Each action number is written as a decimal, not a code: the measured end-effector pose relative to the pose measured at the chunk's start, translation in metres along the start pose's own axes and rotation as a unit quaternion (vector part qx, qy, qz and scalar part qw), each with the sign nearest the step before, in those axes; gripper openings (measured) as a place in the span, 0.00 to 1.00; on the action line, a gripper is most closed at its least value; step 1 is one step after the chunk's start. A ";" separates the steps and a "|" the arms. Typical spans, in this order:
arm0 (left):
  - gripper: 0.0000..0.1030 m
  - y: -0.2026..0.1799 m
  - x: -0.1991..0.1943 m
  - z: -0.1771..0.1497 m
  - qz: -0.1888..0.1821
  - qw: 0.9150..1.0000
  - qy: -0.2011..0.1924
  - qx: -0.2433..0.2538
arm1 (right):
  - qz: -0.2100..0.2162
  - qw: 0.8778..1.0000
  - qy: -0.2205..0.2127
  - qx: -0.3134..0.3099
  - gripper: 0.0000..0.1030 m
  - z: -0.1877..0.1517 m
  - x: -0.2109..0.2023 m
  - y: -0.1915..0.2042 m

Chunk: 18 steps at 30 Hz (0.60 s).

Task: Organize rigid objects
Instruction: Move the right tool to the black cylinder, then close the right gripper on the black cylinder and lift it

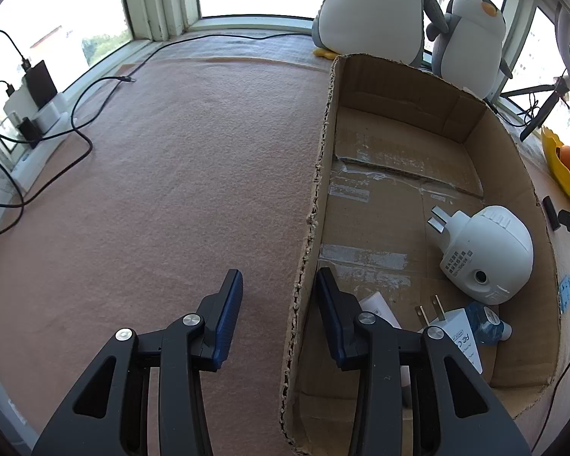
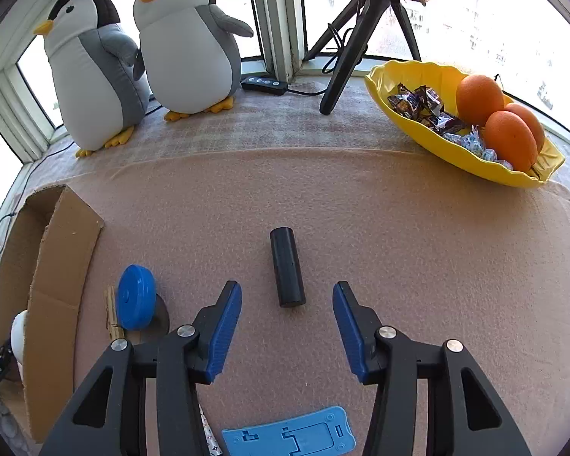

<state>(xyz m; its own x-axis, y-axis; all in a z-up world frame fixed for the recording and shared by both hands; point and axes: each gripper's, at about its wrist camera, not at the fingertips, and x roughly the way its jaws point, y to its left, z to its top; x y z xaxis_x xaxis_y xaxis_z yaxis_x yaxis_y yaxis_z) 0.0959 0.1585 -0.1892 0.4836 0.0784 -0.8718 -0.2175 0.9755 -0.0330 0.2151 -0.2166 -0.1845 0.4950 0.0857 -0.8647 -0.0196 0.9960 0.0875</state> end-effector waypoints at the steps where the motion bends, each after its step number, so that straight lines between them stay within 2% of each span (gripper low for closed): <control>1: 0.37 0.000 0.000 0.000 0.001 1.000 0.000 0.000 | -0.003 1.000 0.001 -0.001 0.42 0.001 0.003 0.000; 3: 0.37 0.000 0.000 0.001 0.002 1.000 0.000 0.001 | -0.005 1.000 0.003 -0.005 0.38 0.003 0.008 0.001; 18: 0.37 0.000 0.000 0.001 0.002 1.000 0.000 0.001 | -0.018 0.999 0.020 -0.022 0.20 0.010 0.030 0.002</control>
<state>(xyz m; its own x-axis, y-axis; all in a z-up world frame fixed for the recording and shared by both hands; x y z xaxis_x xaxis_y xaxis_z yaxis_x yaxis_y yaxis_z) 0.0968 0.1585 -0.1889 0.4826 0.0825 -0.8719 -0.2179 0.9756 -0.0284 0.2384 -0.2122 -0.2053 0.4604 0.0506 -0.8863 -0.0408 0.9985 0.0357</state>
